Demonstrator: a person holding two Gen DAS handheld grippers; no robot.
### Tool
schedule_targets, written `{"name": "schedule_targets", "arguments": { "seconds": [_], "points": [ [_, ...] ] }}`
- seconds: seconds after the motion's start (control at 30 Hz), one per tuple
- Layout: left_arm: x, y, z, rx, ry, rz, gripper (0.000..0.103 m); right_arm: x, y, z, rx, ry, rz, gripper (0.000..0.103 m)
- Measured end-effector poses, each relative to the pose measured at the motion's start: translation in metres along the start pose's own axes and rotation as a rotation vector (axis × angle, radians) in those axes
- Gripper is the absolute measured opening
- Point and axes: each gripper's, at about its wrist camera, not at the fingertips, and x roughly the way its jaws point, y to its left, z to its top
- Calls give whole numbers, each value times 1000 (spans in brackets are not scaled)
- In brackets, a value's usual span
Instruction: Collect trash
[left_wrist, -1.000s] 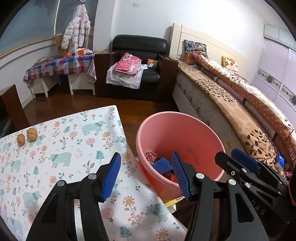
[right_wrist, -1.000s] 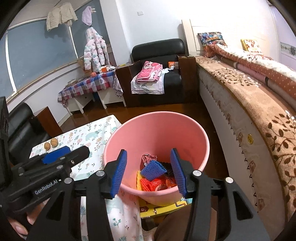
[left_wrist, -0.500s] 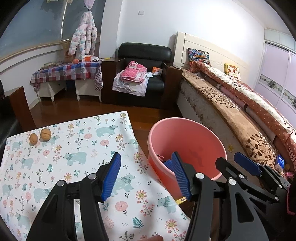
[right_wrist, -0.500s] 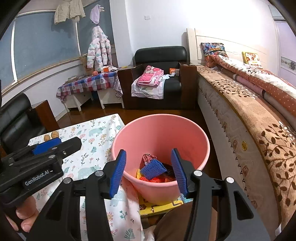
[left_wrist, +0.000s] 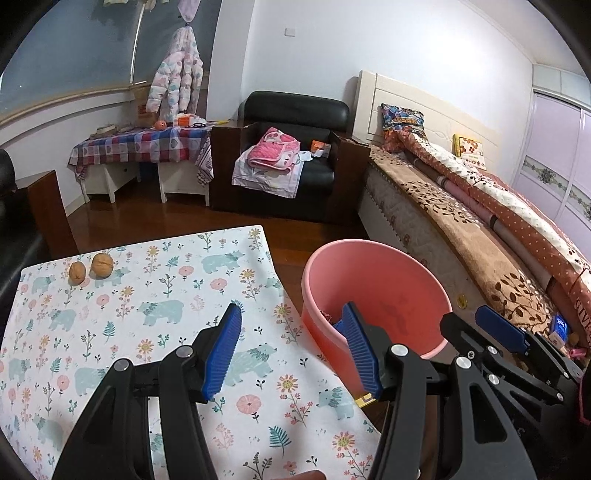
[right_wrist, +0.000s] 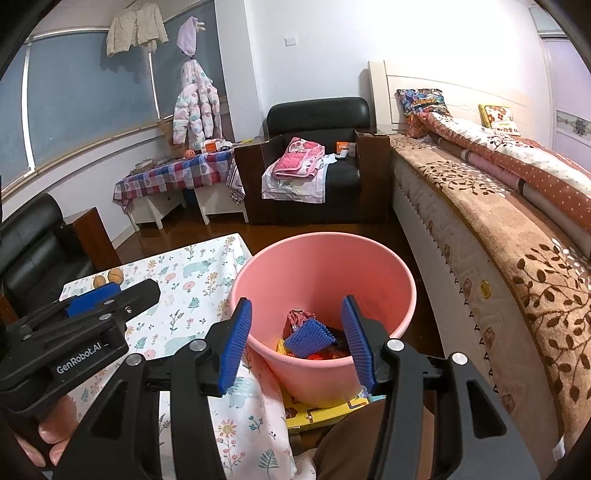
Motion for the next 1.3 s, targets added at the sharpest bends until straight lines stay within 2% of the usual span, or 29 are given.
{"name": "schedule_targets", "arguments": {
  "seconds": [0.73, 1.3],
  "points": [
    [-4, -1, 1, -4, -2, -3, 56, -7, 6, 1, -13, -18, 10, 51],
    [-7, -7, 2, 4, -1, -12, 56, -4, 4, 0, 3, 1, 16, 51]
  ]
}}
